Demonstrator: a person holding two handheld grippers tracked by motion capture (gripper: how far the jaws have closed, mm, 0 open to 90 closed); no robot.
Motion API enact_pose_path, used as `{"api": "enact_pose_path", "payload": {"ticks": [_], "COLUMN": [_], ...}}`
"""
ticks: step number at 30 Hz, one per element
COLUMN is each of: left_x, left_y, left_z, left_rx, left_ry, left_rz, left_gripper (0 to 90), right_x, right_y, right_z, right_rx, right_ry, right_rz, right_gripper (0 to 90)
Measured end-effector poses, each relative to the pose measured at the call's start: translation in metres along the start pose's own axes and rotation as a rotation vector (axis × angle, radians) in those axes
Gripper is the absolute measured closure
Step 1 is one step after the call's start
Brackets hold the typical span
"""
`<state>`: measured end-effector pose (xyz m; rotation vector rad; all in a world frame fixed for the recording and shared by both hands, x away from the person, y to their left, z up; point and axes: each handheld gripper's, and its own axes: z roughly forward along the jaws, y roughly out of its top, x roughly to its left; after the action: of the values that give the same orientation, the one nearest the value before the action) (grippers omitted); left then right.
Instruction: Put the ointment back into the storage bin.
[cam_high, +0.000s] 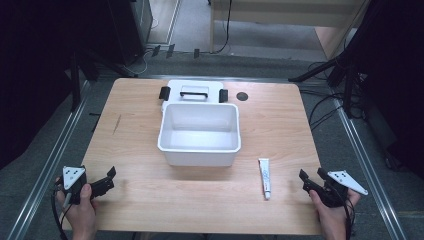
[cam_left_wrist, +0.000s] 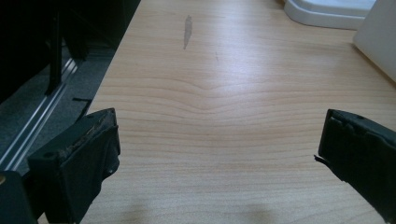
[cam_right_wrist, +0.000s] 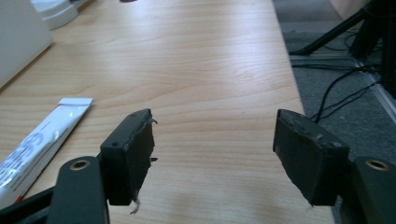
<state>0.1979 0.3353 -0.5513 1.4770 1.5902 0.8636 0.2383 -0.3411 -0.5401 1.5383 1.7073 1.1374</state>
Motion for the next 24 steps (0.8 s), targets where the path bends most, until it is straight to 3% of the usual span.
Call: {"api": "enact_pose_path", "payload": {"ticks": [3,4,5,7,8,10,13,14,16,19,24], "left_x": [0.000,-0.001,-0.002,-0.006,-0.006,-0.003,0.003,0.003,0.003,0.001,0.000], "left_y": [-0.001,-0.001,-0.002,-0.002,-0.002,-0.002,-0.002,-0.002,-0.002,-0.001,-0.002], "left_z": [-0.001,-0.002,-0.003,-0.003,-0.003,-0.002,-0.003,-0.003,-0.003,-0.002,-0.003], "left_rx": [-0.022,-0.041,-0.055,-0.099,-0.099,-0.090,-0.092,-0.092,-0.086,-0.071,-0.065], "left_ry": [-0.023,-0.016,0.006,0.099,0.102,0.058,-0.006,-0.006,-0.010,-0.014,-0.025], "left_rz": [0.009,0.004,-0.008,-0.022,-0.017,-0.023,-0.052,-0.052,-0.044,-0.021,-0.012], "left_gripper": [0.0,0.0,0.0,0.0,0.0,0.0,0.0,0.0,0.0,0.0,0.0], "right_x": [0.001,0.003,0.003,0.006,0.008,0.010,0.019,0.019,0.027,0.034,0.048], "right_y": [0.003,0.007,0.007,0.011,0.017,0.020,0.031,0.031,0.037,0.044,0.054], "right_z": [-0.002,-0.004,-0.004,-0.005,-0.006,-0.006,-0.006,-0.006,-0.005,-0.005,-0.001], "right_rx": [0.003,0.015,0.015,0.028,0.037,0.047,0.111,0.111,0.187,0.233,0.351], "right_ry": [0.008,-0.007,-0.007,-0.004,0.000,0.004,0.014,0.014,0.038,0.045,0.054], "right_rz": [-0.003,-0.024,-0.024,-0.045,-0.055,-0.055,-0.106,-0.106,-0.108,-0.107,-0.167], "right_gripper": [35.6,38.0,38.0,40.0,42.5,43.7,45.6,45.6,49.1,50.2,51.6]}}
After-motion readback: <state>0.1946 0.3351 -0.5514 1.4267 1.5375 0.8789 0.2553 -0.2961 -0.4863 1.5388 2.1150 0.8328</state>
